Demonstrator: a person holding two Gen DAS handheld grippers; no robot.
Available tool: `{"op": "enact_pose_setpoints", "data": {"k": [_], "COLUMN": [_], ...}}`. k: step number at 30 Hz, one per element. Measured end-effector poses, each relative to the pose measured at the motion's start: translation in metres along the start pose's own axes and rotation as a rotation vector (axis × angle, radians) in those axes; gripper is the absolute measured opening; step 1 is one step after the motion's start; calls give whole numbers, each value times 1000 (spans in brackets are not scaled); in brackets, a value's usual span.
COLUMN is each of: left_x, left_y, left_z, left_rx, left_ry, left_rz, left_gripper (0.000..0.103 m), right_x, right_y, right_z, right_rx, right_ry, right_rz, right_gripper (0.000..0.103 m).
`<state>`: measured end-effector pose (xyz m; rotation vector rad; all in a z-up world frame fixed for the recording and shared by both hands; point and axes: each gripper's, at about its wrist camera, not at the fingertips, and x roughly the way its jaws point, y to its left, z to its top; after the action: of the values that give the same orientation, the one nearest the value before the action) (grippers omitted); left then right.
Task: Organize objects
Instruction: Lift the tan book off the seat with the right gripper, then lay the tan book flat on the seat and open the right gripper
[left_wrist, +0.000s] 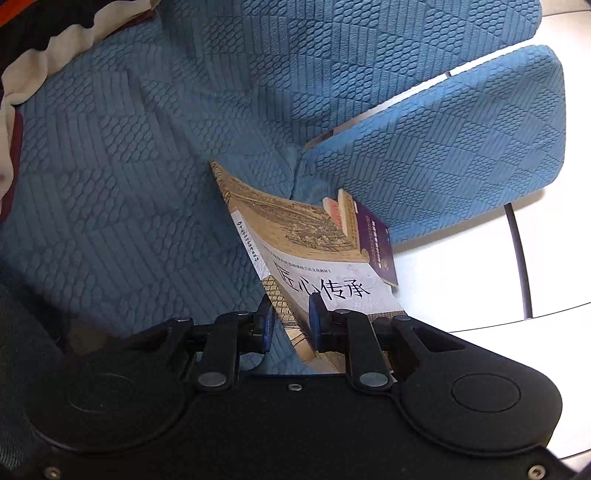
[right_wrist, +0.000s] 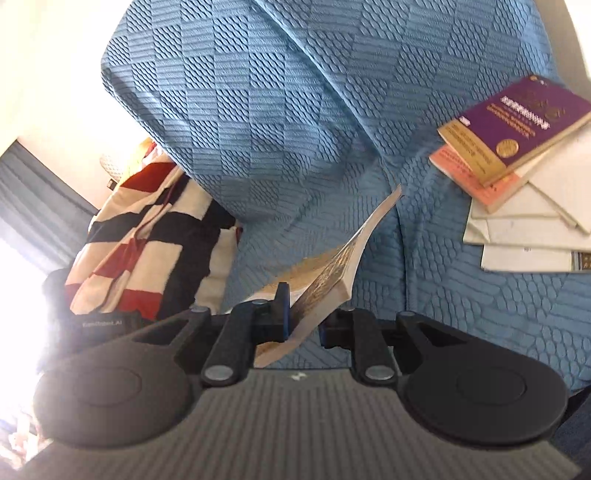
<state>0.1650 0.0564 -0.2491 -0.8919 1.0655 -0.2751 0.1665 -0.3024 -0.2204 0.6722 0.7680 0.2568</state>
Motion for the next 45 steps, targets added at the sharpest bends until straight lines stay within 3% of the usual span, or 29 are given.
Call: {"op": "enact_pose_setpoints", "data": {"k": [9, 18, 25, 31, 35, 38, 42, 45], "left_x": [4, 24, 35, 39, 30, 17, 1, -13], "left_y": [6, 35, 44, 42, 40, 37, 24, 11], "left_z": [-9, -22, -32, -35, -32, -30, -28, -25], "left_rx": [15, -55, -51, -22, -14, -3, 51, 84], "left_ry": [-23, 29, 50, 60, 43, 41, 4, -22], "left_rz": [43, 120, 178, 204, 221, 238, 286, 279], "left_gripper": [15, 16, 17, 21, 36, 40, 43, 43], "right_x": [7, 27, 38, 43, 42, 37, 23, 10], "right_y": [-11, -22, -35, -43, -47, -43, -37, -30], "right_z": [-23, -56, -68, -71, -68, -69, -67, -59], "right_rx": [22, 17, 48, 89, 144, 136, 98, 65], "right_ry": [26, 123, 178, 209, 254, 306, 313, 292], "right_rz": [-13, -65, -98, -134, -161, -207, -259, -265], "right_gripper": [20, 21, 22, 23, 29, 37, 36, 36]}}
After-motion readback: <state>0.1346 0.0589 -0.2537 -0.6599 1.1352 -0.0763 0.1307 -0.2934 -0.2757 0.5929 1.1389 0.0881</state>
